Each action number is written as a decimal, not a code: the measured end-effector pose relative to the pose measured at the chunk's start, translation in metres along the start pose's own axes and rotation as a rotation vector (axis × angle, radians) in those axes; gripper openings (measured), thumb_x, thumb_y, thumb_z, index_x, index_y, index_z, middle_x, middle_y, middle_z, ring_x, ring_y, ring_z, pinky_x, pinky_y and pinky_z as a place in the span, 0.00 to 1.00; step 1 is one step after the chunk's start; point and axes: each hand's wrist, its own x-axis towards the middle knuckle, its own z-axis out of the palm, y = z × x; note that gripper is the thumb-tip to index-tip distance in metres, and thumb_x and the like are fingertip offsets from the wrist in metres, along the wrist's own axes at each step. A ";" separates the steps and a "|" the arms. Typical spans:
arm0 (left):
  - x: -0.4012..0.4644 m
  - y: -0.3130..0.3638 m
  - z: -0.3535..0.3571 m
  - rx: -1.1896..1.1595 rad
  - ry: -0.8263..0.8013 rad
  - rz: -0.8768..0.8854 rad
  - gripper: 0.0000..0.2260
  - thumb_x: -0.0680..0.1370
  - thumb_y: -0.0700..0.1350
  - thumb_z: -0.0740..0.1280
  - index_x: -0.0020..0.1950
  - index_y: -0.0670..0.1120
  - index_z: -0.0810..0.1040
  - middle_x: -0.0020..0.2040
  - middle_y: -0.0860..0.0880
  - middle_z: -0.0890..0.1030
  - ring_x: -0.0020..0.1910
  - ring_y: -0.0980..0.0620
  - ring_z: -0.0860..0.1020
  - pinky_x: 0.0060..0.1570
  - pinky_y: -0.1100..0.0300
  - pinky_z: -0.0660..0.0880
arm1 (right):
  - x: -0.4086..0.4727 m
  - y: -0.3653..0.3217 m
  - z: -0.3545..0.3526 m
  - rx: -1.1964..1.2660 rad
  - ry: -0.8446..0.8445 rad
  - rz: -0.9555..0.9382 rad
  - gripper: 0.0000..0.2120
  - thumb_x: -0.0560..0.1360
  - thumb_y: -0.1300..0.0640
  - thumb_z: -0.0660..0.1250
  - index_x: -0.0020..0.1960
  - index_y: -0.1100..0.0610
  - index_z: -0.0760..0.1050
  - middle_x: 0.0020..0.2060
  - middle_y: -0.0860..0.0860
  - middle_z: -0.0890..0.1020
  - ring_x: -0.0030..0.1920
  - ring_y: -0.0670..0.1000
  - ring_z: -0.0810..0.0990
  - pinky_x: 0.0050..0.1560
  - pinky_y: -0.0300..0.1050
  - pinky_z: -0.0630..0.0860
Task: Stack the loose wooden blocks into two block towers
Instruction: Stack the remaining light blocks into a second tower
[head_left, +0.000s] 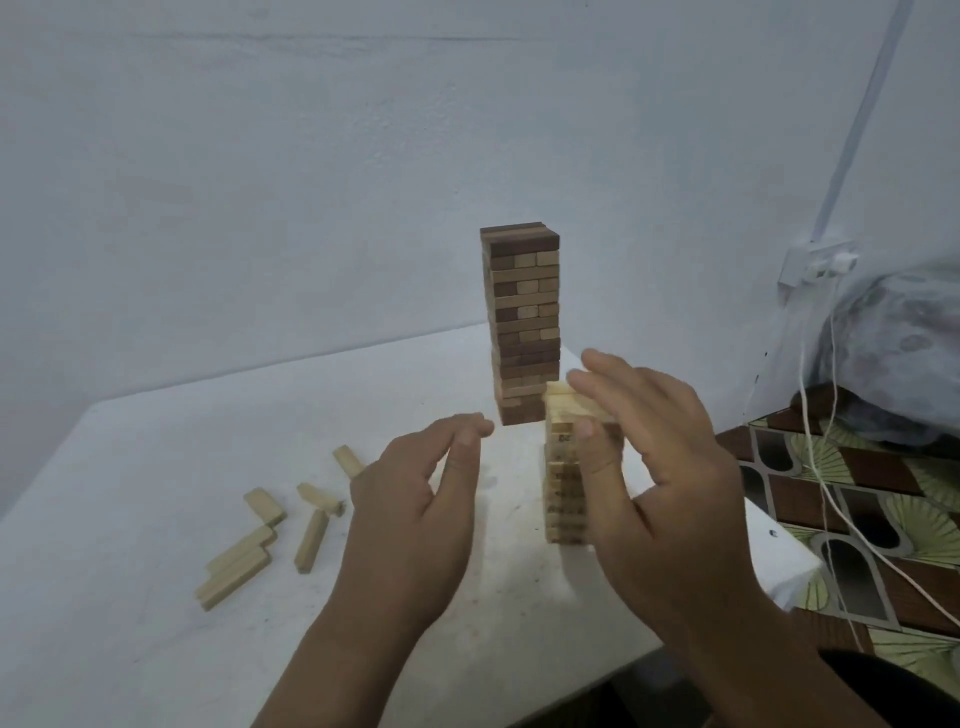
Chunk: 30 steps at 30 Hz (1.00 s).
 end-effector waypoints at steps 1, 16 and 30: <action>-0.002 -0.009 -0.009 0.017 0.032 -0.024 0.11 0.81 0.55 0.58 0.50 0.67 0.79 0.50 0.73 0.78 0.56 0.76 0.70 0.57 0.69 0.67 | -0.001 -0.008 0.005 0.036 -0.001 -0.033 0.13 0.76 0.62 0.64 0.60 0.58 0.78 0.59 0.47 0.79 0.63 0.46 0.74 0.64 0.35 0.68; -0.028 -0.097 -0.109 0.674 -0.088 -0.318 0.11 0.76 0.58 0.66 0.57 0.60 0.81 0.54 0.61 0.81 0.58 0.56 0.75 0.60 0.52 0.72 | -0.022 -0.056 0.153 -0.112 -0.868 -0.004 0.19 0.82 0.53 0.52 0.72 0.46 0.65 0.73 0.44 0.63 0.72 0.47 0.60 0.71 0.44 0.60; -0.031 -0.097 -0.103 0.427 -0.042 -0.313 0.04 0.74 0.52 0.70 0.48 0.56 0.81 0.42 0.59 0.81 0.44 0.60 0.78 0.53 0.58 0.77 | -0.031 -0.051 0.139 -0.356 -0.945 -0.069 0.16 0.82 0.51 0.51 0.61 0.53 0.75 0.66 0.47 0.73 0.57 0.46 0.73 0.56 0.43 0.74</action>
